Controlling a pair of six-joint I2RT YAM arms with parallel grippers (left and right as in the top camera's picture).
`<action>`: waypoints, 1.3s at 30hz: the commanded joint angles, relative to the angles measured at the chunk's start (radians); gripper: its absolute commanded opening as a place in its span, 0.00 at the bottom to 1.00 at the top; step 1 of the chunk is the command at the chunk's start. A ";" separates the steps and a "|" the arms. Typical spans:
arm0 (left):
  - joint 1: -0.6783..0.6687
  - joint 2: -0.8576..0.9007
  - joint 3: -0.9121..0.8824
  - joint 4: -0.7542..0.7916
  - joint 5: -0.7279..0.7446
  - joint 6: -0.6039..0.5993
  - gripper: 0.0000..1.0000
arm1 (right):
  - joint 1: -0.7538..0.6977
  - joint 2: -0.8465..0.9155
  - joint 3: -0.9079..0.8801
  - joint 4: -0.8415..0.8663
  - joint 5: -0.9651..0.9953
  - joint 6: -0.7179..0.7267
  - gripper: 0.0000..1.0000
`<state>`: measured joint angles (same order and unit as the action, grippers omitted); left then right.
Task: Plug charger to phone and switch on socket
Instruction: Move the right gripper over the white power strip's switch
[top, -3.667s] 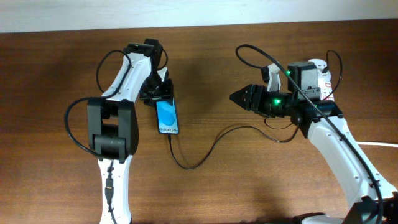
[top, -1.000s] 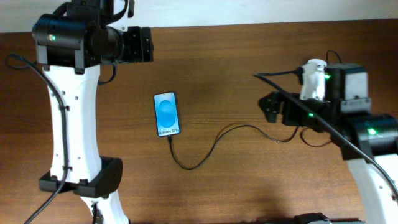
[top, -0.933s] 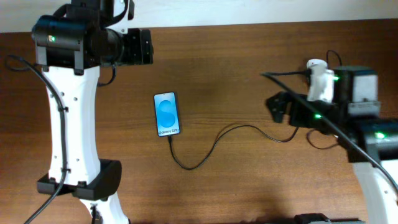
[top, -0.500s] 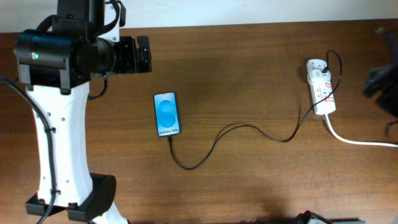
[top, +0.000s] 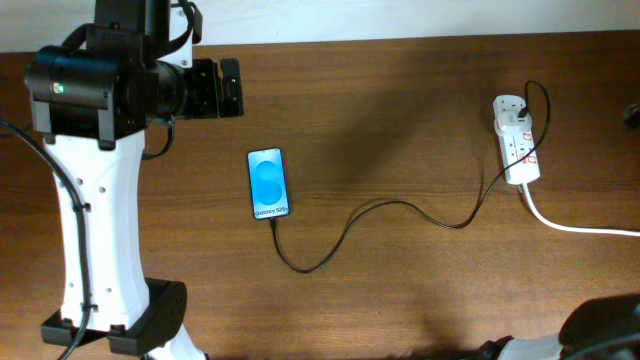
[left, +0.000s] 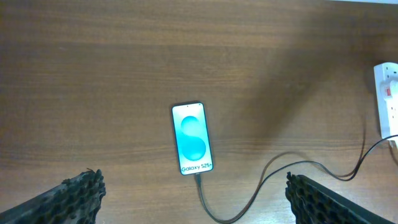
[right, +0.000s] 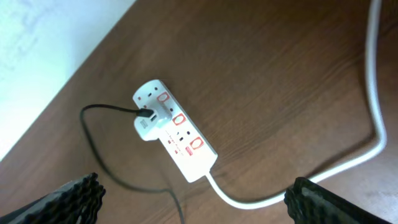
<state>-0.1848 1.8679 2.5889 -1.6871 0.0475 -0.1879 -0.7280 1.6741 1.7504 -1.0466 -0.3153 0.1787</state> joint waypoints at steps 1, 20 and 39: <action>0.004 -0.011 -0.003 -0.001 -0.011 -0.005 0.99 | -0.005 0.073 0.007 0.022 -0.043 -0.044 0.98; 0.004 -0.011 -0.003 -0.001 -0.011 -0.005 0.99 | 0.125 0.356 0.007 0.184 0.099 -0.106 0.99; 0.004 -0.011 -0.003 -0.001 -0.011 -0.005 0.99 | 0.172 0.504 0.006 0.217 0.187 -0.117 0.99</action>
<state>-0.1848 1.8679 2.5889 -1.6871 0.0475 -0.1879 -0.5556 2.1479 1.7504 -0.8368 -0.1417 0.0711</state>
